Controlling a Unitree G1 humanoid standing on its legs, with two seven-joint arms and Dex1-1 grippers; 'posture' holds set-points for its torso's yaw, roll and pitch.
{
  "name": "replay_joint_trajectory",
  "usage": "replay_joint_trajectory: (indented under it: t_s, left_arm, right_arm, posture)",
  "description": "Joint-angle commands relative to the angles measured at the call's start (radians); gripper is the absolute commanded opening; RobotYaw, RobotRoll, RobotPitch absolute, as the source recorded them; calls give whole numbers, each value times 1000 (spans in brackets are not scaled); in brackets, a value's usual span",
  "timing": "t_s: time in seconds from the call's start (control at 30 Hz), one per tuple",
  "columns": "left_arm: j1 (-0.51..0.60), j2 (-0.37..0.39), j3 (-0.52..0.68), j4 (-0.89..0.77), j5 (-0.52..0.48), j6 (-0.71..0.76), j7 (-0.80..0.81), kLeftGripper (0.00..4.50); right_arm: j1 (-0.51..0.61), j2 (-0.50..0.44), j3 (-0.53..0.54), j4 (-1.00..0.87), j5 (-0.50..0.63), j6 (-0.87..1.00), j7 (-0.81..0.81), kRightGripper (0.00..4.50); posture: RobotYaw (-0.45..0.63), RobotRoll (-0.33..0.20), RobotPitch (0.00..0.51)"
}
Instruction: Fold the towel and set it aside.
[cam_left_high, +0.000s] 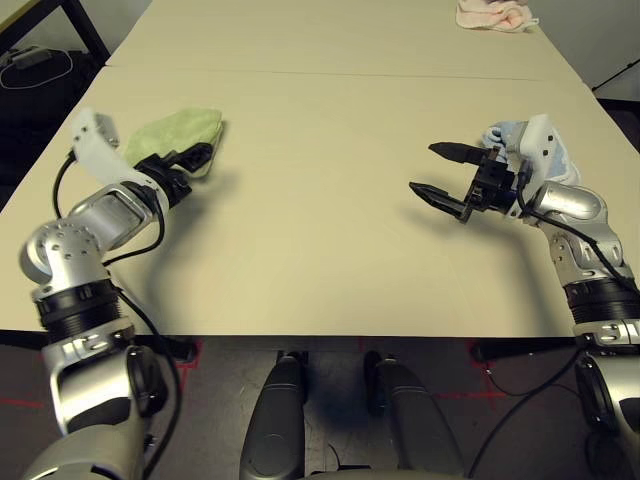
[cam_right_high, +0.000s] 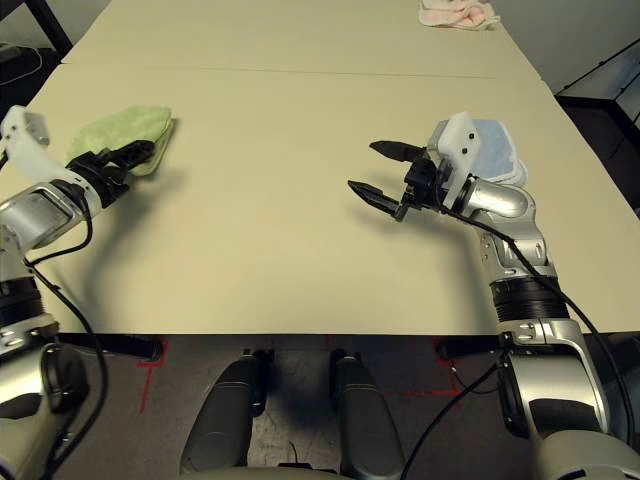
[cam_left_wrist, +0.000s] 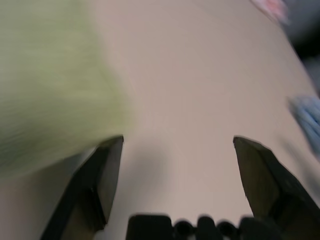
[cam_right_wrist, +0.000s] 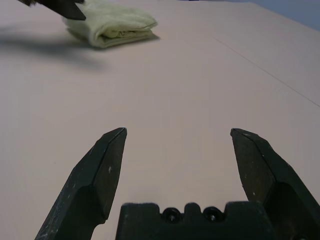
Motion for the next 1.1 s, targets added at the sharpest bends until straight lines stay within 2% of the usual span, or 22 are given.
replay_joint_trajectory:
  t_s: [0.03,0.13,0.23,0.37,0.47,0.53,0.67,0.87,1.1]
  left_arm:
    - [-22,123,-154,-55,-8,52,-310,4471]
    - [-37,219,-316,-44,99,-47,-549,4471]
    - [-74,238,-425,13,216,-162,-689,4471]
    - [-142,110,-438,192,414,-470,-661,4471]
    - [-149,23,-411,272,509,-669,-629,4471]
    - [-146,-25,-392,323,570,-771,-572,4471]
    - [-148,-106,-303,395,629,-870,-401,4471]
    - [-93,-212,-177,374,731,-976,-41,4471]
    - [-1,-327,-75,338,816,-1127,253,4471]
  right_arm:
    - [-17,-14,-6,25,-6,-14,10,4500]
    - [-38,-19,-6,49,-10,-26,16,4500]
    - [-52,-23,-7,68,-13,-36,20,4500]
    - [-45,-16,-32,61,2,-25,-17,4500]
    - [-30,-2,-60,47,15,-11,-80,4500]
    - [-18,18,-84,34,1,-6,-174,4500]
    - [11,56,-124,10,-54,3,-391,4500]
    - [32,111,-186,-6,-115,48,-707,4500]
    - [31,152,-215,24,-118,32,-840,4500]
  posture:
    - [106,0,165]
    - [106,0,161]
    - [102,0,158]
    - [90,0,153]
    - [85,0,150]
    - [81,0,148]
    - [75,0,148]
    - [72,0,145]
    - [67,0,139]
